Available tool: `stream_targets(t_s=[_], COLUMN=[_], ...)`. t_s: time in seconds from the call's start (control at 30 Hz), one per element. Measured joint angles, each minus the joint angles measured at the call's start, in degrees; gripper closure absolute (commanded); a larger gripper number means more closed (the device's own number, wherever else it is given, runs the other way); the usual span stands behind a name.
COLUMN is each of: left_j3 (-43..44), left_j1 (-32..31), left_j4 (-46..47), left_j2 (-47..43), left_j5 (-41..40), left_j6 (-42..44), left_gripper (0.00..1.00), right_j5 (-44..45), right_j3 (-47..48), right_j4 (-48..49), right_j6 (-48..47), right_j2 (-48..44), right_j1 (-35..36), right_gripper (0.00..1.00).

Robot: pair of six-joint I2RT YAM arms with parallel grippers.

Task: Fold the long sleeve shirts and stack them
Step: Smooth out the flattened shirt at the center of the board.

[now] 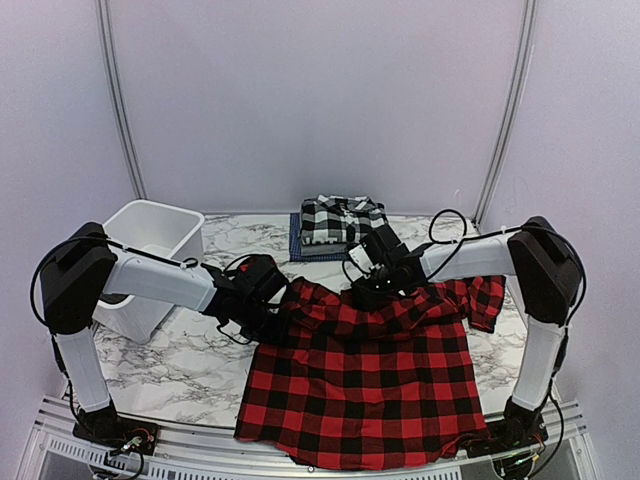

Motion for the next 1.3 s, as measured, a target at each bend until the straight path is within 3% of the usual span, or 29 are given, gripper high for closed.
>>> stream_targets(t_s=[0.13, 0.27, 0.33, 0.57, 0.8, 0.9, 0.97, 1.13, 1.3], left_j3=[0.0, 0.0, 0.0, 0.0, -0.1, -0.5, -0.5, -0.6, -0.6], left_j1=[0.0, 0.0, 0.0, 0.0, 0.0, -0.1, -0.1, -0.3, -0.4], left_j4=[0.0, 0.0, 0.0, 0.0, -0.1, -0.1, -0.1, -0.3, -0.4], left_j2=[0.0, 0.0, 0.0, 0.0, -0.2, -0.4, -0.5, -0.9, -1.1], left_j5=[0.0, 0.0, 0.0, 0.0, 0.0, 0.0, 0.0, 0.1, 0.2], left_j6=[0.0, 0.0, 0.0, 0.0, 0.0, 0.0, -0.1, -0.2, -0.2], left_gripper=[1.0, 1.0, 1.0, 1.0, 1.0, 0.94, 0.88, 0.75, 0.71], right_j5=[0.3, 1.2, 2.1, 9.0, 18.0, 20.3, 21.6, 23.1, 21.0], right_j3=[0.0, 0.0, 0.0, 2.8, 11.7, 16.3, 19.0, 23.3, 23.8], right_j4=[1.3, 2.6, 3.1, 3.7, 4.0, 3.6, 3.5, 2.8, 0.3], right_j6=[-1.3, -1.8, -1.7, -0.6, 1.4, 2.6, 3.1, 3.0, 3.3], right_j2=[1.8, 3.3, 3.8, 3.9, 5.0, 7.2, 9.2, 14.4, 14.6], right_j1=[0.0, 0.0, 0.0, -0.3, -1.6, -3.1, -4.2, -5.6, -5.6], right_gripper=[0.58, 0.9, 1.0, 1.0, 1.0, 1.0, 0.91, 0.49, 0.27])
